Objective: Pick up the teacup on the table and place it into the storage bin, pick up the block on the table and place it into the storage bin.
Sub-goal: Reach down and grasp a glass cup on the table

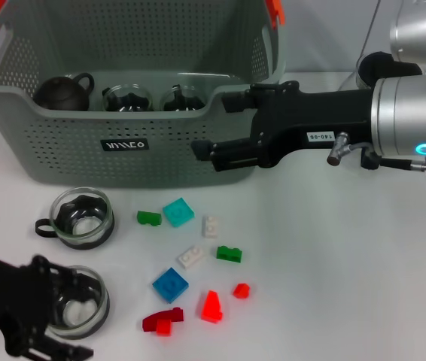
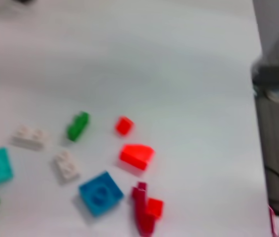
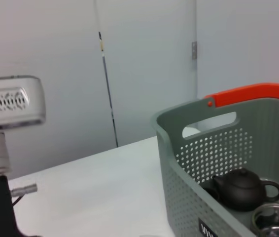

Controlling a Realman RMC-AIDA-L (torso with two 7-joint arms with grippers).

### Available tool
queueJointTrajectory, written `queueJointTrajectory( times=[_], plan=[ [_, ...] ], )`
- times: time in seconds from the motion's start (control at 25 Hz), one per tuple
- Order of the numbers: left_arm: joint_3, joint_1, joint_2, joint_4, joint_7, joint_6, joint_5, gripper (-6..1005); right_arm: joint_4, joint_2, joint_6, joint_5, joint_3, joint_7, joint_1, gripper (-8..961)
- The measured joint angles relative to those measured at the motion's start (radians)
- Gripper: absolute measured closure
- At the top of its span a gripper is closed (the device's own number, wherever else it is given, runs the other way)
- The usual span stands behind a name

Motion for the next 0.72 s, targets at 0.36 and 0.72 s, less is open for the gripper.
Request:
queueJointTrajectory(
  times=[0.36, 0.72],
  plan=[
    [0.151, 0.001, 0.0, 0.001, -0.086, -0.073, 0.071, 216, 0.047, 0.001, 0.001, 0.039, 0.005, -0.051, 0.019, 20],
    [0.175, 0.002, -0.002, -0.034, -0.092, -0.162, 0.136, 228, 0.054, 0.001, 0.001, 0.042, 0.004, -0.051, 0.025, 20]
  ],
)
